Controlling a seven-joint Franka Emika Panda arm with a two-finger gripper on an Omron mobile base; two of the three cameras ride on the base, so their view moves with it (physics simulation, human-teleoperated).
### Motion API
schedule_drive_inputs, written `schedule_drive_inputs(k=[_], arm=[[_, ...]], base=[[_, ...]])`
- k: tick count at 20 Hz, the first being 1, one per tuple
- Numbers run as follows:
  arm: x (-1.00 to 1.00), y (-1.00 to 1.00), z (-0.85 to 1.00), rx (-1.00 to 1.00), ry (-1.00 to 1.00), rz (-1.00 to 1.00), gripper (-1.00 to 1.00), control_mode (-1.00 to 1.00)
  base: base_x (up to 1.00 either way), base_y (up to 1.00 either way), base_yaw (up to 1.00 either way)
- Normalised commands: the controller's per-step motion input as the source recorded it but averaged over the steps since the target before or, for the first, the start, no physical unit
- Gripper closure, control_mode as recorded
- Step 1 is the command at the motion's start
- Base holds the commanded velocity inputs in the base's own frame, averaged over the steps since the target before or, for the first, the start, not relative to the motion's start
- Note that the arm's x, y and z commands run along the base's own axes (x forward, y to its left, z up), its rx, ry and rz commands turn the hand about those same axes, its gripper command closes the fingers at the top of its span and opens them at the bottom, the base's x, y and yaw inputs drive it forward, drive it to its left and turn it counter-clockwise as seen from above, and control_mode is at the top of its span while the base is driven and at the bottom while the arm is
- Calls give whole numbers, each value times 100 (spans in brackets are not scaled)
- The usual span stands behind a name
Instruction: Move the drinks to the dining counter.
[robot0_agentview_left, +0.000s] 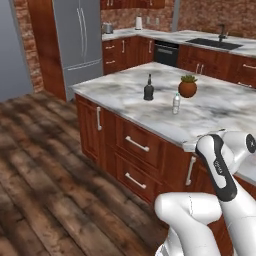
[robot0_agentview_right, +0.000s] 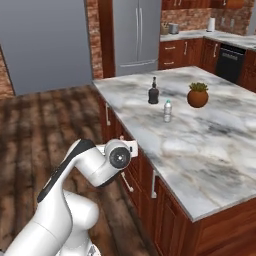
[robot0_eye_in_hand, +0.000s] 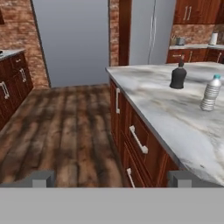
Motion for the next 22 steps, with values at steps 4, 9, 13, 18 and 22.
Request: schedule_drive_inputs(k=[4, 9, 13, 18, 22], arm=[[0, 0, 0, 0, 0, 0, -100, 100], [0, 0, 0, 0, 0, 0, -100, 100], [0, 0, 0, 0, 0, 0, -100, 100], [0, 0, 0, 0, 0, 0, -100, 100], [0, 0, 0, 0, 0, 0, -100, 100]], base=[[46, 55, -30], [45, 59, -30], [45, 59, -29], [44, 56, -29], [42, 54, -30]])
